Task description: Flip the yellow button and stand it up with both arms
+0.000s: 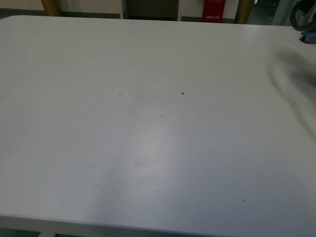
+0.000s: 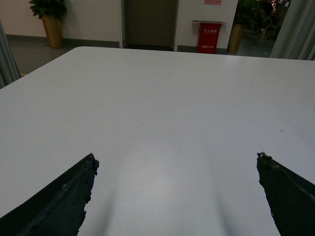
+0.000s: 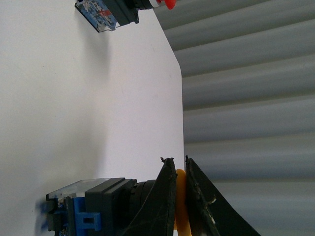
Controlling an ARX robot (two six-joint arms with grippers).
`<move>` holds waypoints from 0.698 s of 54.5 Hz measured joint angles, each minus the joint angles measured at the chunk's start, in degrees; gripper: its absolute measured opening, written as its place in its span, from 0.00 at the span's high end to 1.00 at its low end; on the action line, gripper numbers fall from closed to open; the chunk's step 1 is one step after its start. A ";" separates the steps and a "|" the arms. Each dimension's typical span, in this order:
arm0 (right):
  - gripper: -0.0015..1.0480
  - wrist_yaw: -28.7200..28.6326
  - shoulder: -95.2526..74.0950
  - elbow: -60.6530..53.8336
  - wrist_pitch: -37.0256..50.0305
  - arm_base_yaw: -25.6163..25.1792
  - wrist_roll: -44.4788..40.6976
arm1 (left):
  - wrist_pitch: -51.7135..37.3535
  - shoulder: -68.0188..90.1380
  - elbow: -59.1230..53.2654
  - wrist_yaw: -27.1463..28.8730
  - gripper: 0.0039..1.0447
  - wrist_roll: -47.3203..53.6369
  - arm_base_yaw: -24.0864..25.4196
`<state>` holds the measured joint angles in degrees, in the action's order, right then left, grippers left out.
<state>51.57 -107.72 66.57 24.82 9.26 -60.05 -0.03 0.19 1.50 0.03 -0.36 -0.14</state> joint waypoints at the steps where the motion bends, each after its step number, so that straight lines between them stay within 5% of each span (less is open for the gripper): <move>1: 0.96 0.02 -0.09 0.00 0.00 0.00 0.02 | 0.00 0.00 0.00 0.00 0.06 0.00 0.00; 32: 0.95 1.66 -2.19 1.33 -1.44 0.76 1.46 | 0.00 0.00 0.00 0.00 0.06 0.00 0.00; 38: 0.74 1.18 -2.56 1.53 -1.70 0.79 1.88 | 0.00 0.00 0.00 0.00 0.06 0.00 0.00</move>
<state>52.75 -110.28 68.10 23.11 10.04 -58.17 -0.03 0.19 1.50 0.03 -0.36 -0.14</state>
